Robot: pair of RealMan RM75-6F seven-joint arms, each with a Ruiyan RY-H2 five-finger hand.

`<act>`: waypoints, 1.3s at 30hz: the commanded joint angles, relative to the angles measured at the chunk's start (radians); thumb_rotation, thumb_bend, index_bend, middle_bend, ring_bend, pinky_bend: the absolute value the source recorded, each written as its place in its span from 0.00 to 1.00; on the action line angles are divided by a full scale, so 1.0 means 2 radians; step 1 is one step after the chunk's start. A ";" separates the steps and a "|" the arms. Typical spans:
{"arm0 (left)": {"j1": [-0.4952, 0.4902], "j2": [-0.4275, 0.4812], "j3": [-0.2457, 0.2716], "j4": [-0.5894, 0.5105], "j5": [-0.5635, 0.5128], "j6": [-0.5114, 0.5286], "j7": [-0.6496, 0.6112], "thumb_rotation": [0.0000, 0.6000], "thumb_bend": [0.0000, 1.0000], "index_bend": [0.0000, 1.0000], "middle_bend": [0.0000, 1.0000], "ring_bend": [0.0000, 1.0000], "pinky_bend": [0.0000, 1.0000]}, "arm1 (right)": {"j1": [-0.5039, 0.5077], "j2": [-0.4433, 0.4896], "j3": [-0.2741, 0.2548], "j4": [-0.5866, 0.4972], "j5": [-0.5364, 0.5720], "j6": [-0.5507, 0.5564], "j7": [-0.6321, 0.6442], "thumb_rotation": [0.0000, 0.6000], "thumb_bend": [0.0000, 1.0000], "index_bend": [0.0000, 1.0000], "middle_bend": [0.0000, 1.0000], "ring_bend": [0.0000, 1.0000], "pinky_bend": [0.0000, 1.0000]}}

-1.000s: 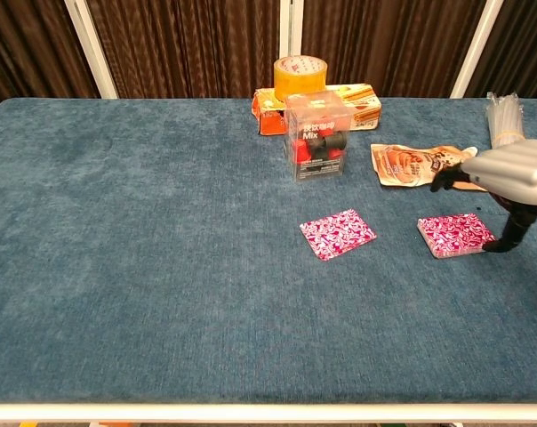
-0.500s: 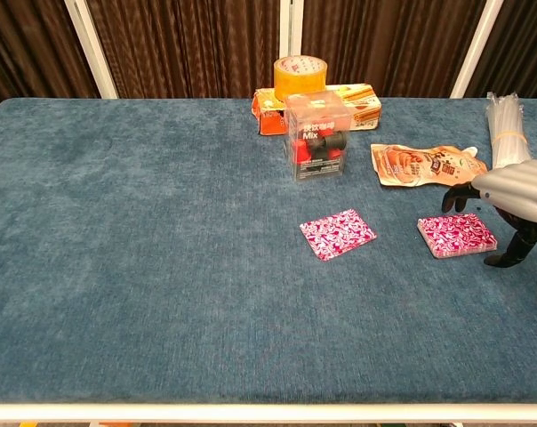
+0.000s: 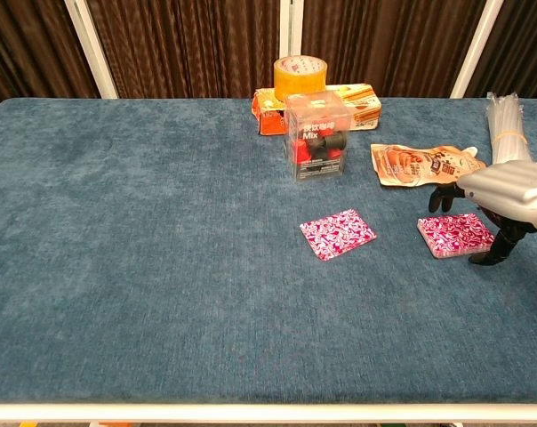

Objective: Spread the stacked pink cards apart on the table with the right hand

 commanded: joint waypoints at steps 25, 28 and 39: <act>0.001 -0.003 -0.001 0.009 -0.002 0.000 0.000 1.00 0.00 0.13 0.10 0.00 0.10 | -0.004 -0.019 0.011 0.019 -0.003 0.000 -0.007 1.00 0.15 0.35 0.32 0.71 0.75; 0.001 -0.004 -0.001 0.010 -0.003 -0.001 0.000 1.00 0.00 0.13 0.10 0.00 0.10 | -0.005 -0.020 0.011 0.019 -0.004 0.000 -0.008 1.00 0.16 0.36 0.33 0.71 0.75; 0.001 -0.004 -0.001 0.011 -0.003 -0.001 -0.002 1.00 0.00 0.13 0.10 0.00 0.10 | -0.008 -0.022 0.016 0.019 -0.010 0.004 -0.007 1.00 0.17 0.40 0.37 0.71 0.75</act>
